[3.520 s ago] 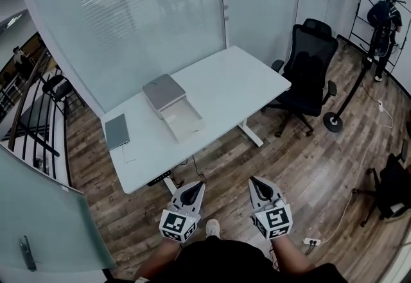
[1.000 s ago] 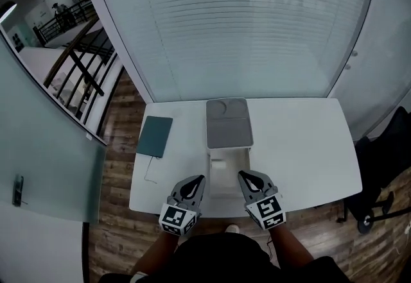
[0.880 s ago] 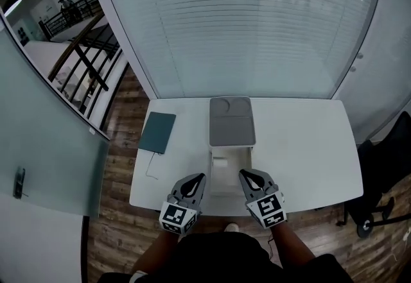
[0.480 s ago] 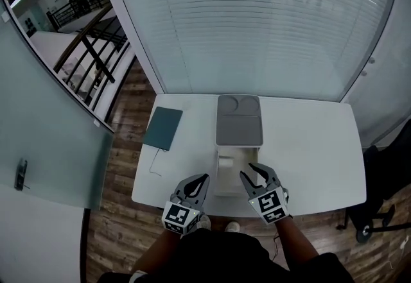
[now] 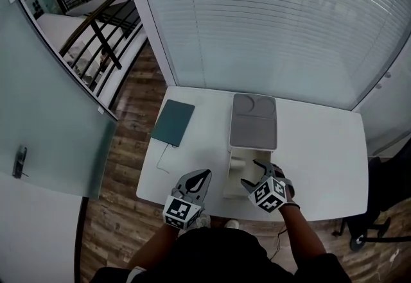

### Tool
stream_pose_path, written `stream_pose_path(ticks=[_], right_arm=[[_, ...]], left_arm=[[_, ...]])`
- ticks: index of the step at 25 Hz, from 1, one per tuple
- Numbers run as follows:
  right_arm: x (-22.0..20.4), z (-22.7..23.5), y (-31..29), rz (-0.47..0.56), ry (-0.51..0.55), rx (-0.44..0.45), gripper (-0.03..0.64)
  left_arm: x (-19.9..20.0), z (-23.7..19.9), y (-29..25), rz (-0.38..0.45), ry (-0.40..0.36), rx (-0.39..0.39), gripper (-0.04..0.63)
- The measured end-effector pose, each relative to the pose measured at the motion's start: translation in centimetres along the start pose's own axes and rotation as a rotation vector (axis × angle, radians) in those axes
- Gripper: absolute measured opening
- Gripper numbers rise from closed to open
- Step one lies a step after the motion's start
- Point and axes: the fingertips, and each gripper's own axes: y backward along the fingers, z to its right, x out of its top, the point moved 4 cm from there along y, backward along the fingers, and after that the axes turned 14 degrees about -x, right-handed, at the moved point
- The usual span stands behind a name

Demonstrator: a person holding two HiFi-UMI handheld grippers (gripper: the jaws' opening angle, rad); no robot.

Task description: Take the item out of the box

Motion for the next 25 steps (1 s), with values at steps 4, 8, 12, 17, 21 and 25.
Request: stream_pose_path(ticks=[4, 8, 12, 17, 21, 25], right_arm=[[-0.6, -1.0, -2.4, -0.088, 0.110, 0.061, 0.325], [-0.6, -1.6, -4.1, -0.131, 0.177, 0.084, 0.325], [-0.6, -2.2, -5.4, -0.158, 0.220, 0.113, 0.325], [-1.0, -2.8, -7.1, -0.187, 0.243, 0.133, 0.325], [-0.7, -2.7, -8.1, -0.202, 0.279, 0.134, 0.325], [-0.6, -2.8, -8.6, -0.209, 0.301, 0.159, 0.318]], left_arm=[[-0.5, -0.8, 0.4, -0.005, 0.016, 0.000, 0.012], [-0.7, -1.5, 0.7, -0.003, 0.027, 0.000, 0.012], [-1.2, -2.2, 0.6, -0.009, 0.039, -0.001, 0.012], [-1.8, -2.4, 0.5, -0.024, 0.049, -0.007, 0.012], [-2.1, -2.6, 0.5, -0.030, 0.054, -0.009, 0.012], [-2.3, -2.8, 0.6, -0.033, 0.060, 0.002, 0.012]])
